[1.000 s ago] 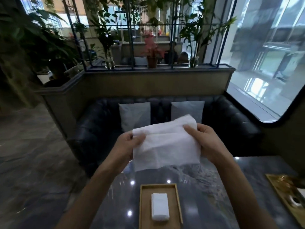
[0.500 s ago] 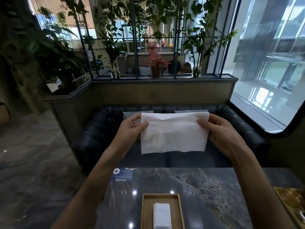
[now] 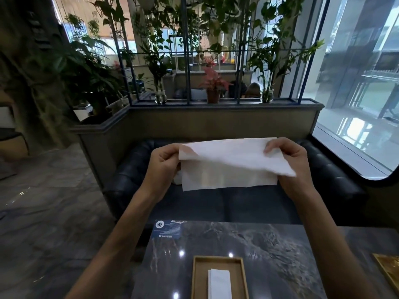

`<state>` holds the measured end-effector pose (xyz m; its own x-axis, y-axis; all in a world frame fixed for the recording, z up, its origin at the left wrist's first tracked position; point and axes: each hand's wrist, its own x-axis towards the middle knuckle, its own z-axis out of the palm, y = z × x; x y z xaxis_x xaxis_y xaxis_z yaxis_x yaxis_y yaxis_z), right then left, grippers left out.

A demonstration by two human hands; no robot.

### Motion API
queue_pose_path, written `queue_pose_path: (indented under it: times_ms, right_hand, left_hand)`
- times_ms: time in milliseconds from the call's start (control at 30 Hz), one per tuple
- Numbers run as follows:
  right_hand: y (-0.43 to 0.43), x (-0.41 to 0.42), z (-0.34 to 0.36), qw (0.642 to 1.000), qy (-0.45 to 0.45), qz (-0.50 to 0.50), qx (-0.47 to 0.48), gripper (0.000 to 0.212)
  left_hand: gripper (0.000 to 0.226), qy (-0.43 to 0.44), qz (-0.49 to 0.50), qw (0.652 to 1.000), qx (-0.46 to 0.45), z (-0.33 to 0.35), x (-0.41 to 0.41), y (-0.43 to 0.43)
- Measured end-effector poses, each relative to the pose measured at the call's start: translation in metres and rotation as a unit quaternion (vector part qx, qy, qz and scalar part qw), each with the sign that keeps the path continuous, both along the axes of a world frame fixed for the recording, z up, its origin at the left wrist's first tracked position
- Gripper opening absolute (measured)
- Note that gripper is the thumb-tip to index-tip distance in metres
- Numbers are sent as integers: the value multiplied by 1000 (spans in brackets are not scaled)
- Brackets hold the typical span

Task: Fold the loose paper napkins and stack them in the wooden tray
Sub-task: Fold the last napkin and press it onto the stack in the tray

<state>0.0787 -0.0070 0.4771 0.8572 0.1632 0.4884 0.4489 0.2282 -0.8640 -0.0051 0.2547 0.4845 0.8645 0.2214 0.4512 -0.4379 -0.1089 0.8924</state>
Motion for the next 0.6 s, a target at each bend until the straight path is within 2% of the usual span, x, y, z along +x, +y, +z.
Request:
queue_pose_path:
  times_ms: [67,233,367,500,600]
  right_hand:
    - [-1,2,1,1000,-1,16,0,53]
    - [-4,9,5,999,-25,15,-33,46]
    - [-8,14,10,997,-50,29,-56,49]
    - [-11,12,16,989,-75,32,-121,51]
    - [-13,12,20,990,-16,88,-113,53]
  left_hand:
    - [51,-7,-1,1000,-1,1,1,1]
    - [34,-10,14,1000,-25,4,7,7]
    - [31,-10,10,1000,-27,6,12,9]
    - [31,-17,13,999,-30,7,18,9]
    - [28,-11,8,1000,-27,10,22,6]
